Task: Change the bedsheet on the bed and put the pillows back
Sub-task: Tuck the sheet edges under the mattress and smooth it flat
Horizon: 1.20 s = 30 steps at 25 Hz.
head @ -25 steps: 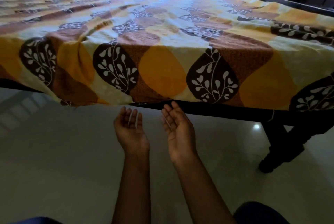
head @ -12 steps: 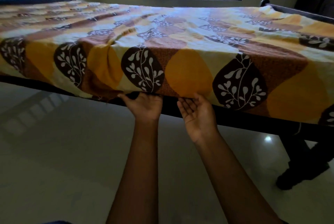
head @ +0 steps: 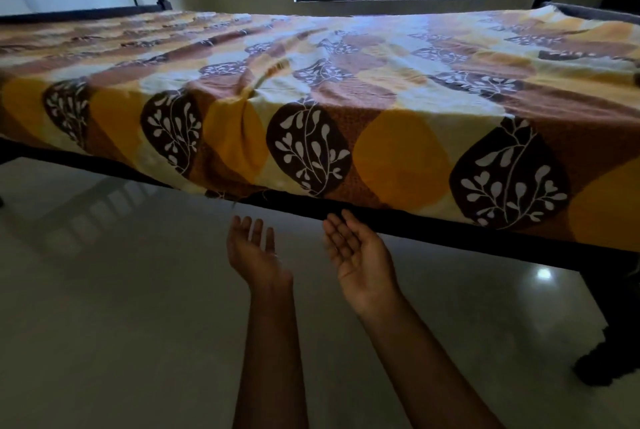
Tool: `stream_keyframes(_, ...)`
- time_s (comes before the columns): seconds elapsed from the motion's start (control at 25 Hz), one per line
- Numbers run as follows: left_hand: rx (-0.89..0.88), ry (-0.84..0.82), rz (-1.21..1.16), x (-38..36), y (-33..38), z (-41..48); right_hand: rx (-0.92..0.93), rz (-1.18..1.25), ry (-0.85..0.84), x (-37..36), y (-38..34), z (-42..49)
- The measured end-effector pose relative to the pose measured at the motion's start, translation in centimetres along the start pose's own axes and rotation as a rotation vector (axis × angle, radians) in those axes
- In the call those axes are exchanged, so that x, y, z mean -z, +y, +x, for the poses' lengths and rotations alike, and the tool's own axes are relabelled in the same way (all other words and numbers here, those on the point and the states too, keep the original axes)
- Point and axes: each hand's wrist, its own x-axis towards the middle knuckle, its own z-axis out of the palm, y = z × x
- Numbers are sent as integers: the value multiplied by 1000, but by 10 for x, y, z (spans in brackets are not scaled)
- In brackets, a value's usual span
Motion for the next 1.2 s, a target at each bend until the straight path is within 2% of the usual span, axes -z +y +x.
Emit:
stream_keyframes(0.16,-153,-4,-108,-10,40,32,16,51,-3,-37,16,14)
stream_keyframes(0.24,-84,-120,-192,-18,55,43,40,82,-11,-44,13,19)
stream_keyframes(0.4,204,-422,-364,-22,72,59,54,54,-52,-46,6,23)
stream_keyframes(0.56,257,-481,-437,-49,75,70,76,47,-47,-53,1,21)
stream_keyframes(0.64,241,-456,-443,-57,71,67,78,55,-56,-54,3,19)
stream_keyframes(0.68,209,-411,-386,-54,66,62,72,54,-55,-54,4,18)
stream_keyframes(0.8,141,-119,-141,-23,40,32,49,13,-40,-47,5,17)
stream_keyframes(0.96,98,-189,-13,10,22,-1,19,-170,-31,-32,-1,6)
stream_keyframes(1.08,-68,-280,240,15,17,-27,74,-434,-51,-13,-11,-13)
stream_keyframes(1.2,-303,-380,564,9,0,-57,249,-780,-98,6,-36,-33)
